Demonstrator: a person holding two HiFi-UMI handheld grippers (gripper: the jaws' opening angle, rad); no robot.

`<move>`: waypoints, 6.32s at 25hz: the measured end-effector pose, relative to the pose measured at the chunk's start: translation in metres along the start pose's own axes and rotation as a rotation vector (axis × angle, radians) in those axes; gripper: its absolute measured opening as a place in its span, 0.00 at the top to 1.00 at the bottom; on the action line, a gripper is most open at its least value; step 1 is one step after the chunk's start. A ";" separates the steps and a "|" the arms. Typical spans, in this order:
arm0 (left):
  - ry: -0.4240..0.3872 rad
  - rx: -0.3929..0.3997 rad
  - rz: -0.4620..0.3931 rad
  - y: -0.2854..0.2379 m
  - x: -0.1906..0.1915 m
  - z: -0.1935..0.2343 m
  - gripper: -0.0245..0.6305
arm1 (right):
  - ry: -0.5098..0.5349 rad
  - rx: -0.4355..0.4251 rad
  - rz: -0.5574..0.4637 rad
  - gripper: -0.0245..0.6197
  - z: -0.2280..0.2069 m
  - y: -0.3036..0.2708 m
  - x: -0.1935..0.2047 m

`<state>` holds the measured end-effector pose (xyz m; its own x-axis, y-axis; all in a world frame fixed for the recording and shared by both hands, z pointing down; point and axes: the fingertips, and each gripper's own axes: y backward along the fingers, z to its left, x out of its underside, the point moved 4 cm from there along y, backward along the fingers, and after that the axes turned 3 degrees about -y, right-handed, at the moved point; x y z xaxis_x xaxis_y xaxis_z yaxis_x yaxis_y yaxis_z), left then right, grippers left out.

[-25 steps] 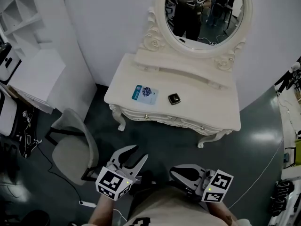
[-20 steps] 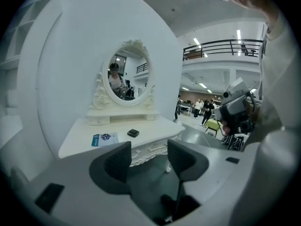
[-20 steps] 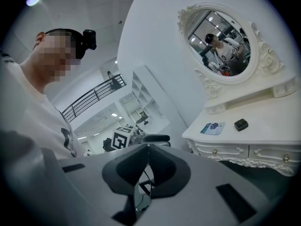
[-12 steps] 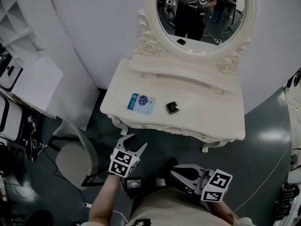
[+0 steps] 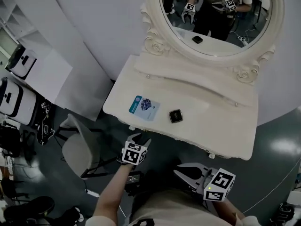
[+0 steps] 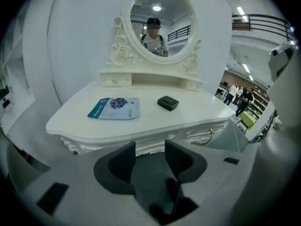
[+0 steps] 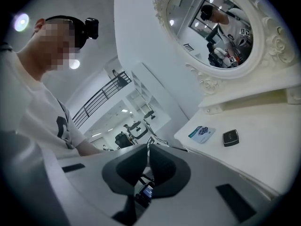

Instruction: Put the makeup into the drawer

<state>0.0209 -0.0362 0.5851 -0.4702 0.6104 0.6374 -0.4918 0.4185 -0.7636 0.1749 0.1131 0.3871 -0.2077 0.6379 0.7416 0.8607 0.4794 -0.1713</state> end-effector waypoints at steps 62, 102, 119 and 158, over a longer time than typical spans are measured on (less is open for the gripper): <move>0.129 0.070 0.303 -0.014 0.176 0.029 0.70 | -0.127 0.094 0.086 0.91 0.010 -0.111 0.020; 0.183 0.195 -0.515 0.184 -0.017 0.116 0.86 | 0.128 0.171 0.203 0.91 -0.022 -0.203 -0.005; 0.224 0.235 -0.455 0.171 -0.027 0.065 0.87 | 0.676 0.394 0.789 0.55 -0.211 -0.270 0.031; 0.151 0.239 -0.449 0.182 -0.010 0.054 0.87 | 0.975 0.500 0.793 0.81 -0.200 -0.243 0.075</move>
<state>-0.1034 -0.0025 0.4457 -0.0729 0.5034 0.8610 -0.7822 0.5067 -0.3625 0.0429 -0.0755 0.6141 0.8530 0.2594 0.4529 0.2908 0.4843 -0.8252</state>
